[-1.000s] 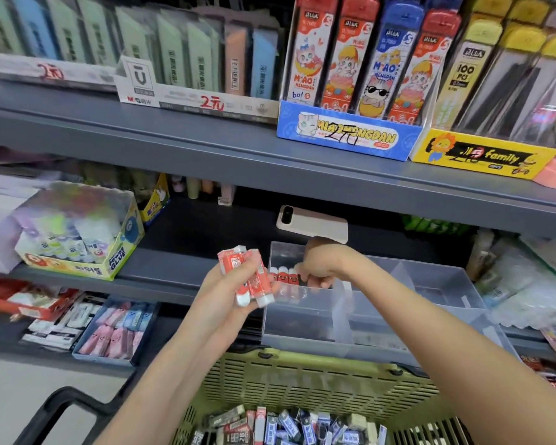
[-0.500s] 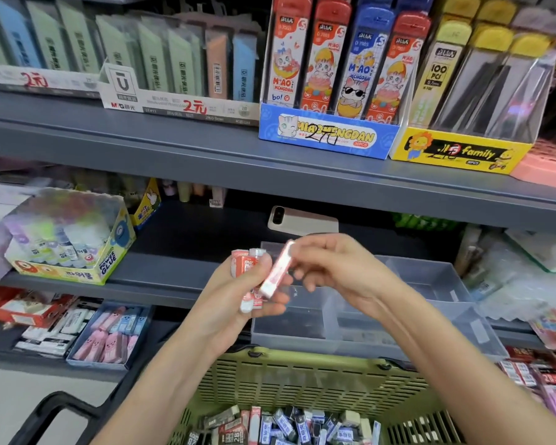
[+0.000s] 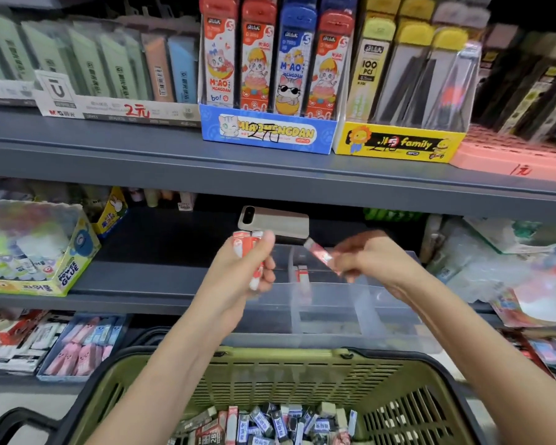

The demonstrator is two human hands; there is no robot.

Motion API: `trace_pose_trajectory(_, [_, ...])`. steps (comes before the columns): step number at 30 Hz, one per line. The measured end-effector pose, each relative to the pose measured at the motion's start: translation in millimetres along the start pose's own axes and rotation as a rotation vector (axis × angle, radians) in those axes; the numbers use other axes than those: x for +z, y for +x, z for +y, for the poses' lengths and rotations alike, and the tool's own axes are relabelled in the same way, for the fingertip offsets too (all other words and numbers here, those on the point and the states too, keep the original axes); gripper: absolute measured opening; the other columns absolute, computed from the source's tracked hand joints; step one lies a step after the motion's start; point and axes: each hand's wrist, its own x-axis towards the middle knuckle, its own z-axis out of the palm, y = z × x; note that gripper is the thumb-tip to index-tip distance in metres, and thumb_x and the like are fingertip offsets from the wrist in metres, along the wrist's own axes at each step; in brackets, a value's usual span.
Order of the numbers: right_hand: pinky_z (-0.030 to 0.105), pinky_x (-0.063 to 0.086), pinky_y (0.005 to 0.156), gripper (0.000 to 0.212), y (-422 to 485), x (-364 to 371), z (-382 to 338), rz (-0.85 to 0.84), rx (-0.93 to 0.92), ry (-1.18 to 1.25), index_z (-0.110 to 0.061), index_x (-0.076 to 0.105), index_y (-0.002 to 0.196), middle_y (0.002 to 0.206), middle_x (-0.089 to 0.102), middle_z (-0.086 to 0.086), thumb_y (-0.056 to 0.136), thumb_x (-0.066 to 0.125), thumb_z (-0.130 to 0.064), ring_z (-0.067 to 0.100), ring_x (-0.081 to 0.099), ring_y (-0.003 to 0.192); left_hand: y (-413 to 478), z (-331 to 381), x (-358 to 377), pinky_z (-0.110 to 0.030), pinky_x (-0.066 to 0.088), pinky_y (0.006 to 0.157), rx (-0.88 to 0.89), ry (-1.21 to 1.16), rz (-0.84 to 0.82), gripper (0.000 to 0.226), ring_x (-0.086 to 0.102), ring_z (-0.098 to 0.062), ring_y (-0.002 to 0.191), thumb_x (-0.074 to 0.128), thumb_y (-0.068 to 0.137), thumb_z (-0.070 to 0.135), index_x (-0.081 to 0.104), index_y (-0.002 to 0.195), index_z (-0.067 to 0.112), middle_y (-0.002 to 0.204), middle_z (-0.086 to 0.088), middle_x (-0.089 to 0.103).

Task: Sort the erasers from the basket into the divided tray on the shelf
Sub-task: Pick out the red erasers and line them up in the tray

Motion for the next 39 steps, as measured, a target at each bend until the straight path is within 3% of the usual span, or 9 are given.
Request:
trace_pose_trajectory(4, [0.021,0.033,0.047,0.020,29.3,2.5,6.4,-0.068,0.151,-0.661,-0.007,0.057,0.056,0.056,0.051,0.008,0.070,0.068,-0.014,0.022,0.045,0.051,-5.0,2.6,-2.5,-0.018,0.042,0.043,-0.206,-0.223,-0.026,0.037,0.057,-0.012,0.055,0.069,0.072,0.035,0.058,0.094,0.008,0.065,-0.006,0.062])
trace_pose_trajectory(8, [0.018,0.037,0.050,0.026,51.6,20.1,15.8,-0.041,0.171,-0.847,-0.008,0.060,0.077,0.060,0.049,-0.001,0.076,0.068,-0.032,0.019,0.050,0.059,-11.6,-0.2,-9.4,-0.027,0.058,0.059,-0.302,-0.366,0.000,0.044,0.071,-0.024,0.075,0.071,0.068,0.029,0.064,0.098,-0.002,0.086,-0.019,0.072])
trace_pose_trajectory(15, [0.021,0.030,0.042,0.033,60.1,33.3,23.9,-0.132,0.183,-0.786,-0.012,0.043,0.060,0.074,0.048,0.005,0.082,0.063,-0.025,0.021,0.043,0.067,-16.2,-2.4,-15.7,-0.052,0.055,0.079,-0.317,-0.396,-0.017,0.056,0.068,-0.038,0.096,0.071,0.070,0.026,0.060,0.113,-0.008,0.106,-0.028,0.068])
trace_pose_trajectory(19, [0.021,0.038,0.050,0.016,51.6,28.8,16.2,-0.115,0.150,-0.784,-0.008,0.057,0.076,0.081,0.057,0.008,0.086,0.059,-0.021,0.022,0.050,0.069,-17.2,-2.7,-15.4,-0.055,0.054,0.081,-0.332,-0.400,-0.030,0.056,0.067,-0.039,0.099,0.069,0.072,0.026,0.059,0.115,-0.008,0.108,-0.027,0.067])
trace_pose_trajectory(22, [0.021,0.044,0.059,0.030,32.7,26.5,8.8,0.046,-0.035,-0.459,-0.005,0.066,0.074,0.077,0.068,0.011,0.090,0.057,-0.029,0.018,0.055,0.064,-17.1,-4.0,-13.4,-0.053,0.056,0.078,-0.342,-0.390,-0.049,0.053,0.068,-0.038,0.097,0.068,0.073,0.026,0.060,0.112,-0.009,0.107,-0.028,0.067])
trace_pose_trajectory(25, [0.012,0.040,0.047,0.030,-0.8,34.8,-8.4,-0.094,-0.159,-0.005,-0.011,0.071,0.073,0.062,0.067,0.000,0.084,0.066,-0.039,0.003,0.053,0.051,-16.6,-6.2,-8.2,-0.049,0.057,0.077,-0.342,-0.353,-0.081,0.051,0.068,-0.036,0.098,0.069,0.073,0.027,0.065,0.108,-0.009,0.108,-0.027,0.067])
trace_pose_trajectory(32, [0.015,0.042,0.047,0.013,-9.4,22.2,-7.1,-0.181,-0.060,0.235,-0.007,0.068,0.077,0.066,0.065,0.002,0.077,0.075,-0.018,0.004,0.057,0.056,-16.0,-6.5,8.4,-0.044,0.057,0.080,-0.332,-0.291,-0.178,0.051,0.067,-0.035,0.102,0.069,0.075,0.030,0.066,0.107,-0.008,0.110,-0.025,0.068])
trace_pose_trajectory(35, [0.017,0.051,0.051,0.011,3.2,-1.8,0.6,-0.050,-0.001,0.479,-0.006,0.061,0.077,0.066,0.069,0.007,0.076,0.073,-0.004,0.013,0.065,0.056,-13.0,-5.2,8.0,-0.039,0.060,0.069,-0.299,-0.209,-0.068,0.049,0.071,-0.030,0.089,0.074,0.066,0.031,0.065,0.099,-0.005,0.095,-0.019,0.073])
trace_pose_trajectory(39, [0.033,0.057,0.067,0.021,29.0,-11.4,17.9,0.193,0.042,0.101,-0.003,0.054,0.086,0.074,0.065,0.017,0.076,0.071,0.004,0.030,0.064,0.062,-10.6,-4.0,5.2,-0.024,0.052,0.050,-0.303,-0.135,0.007,0.041,0.060,-0.015,0.054,0.079,0.059,0.030,0.061,0.085,0.004,0.064,-0.007,0.063])
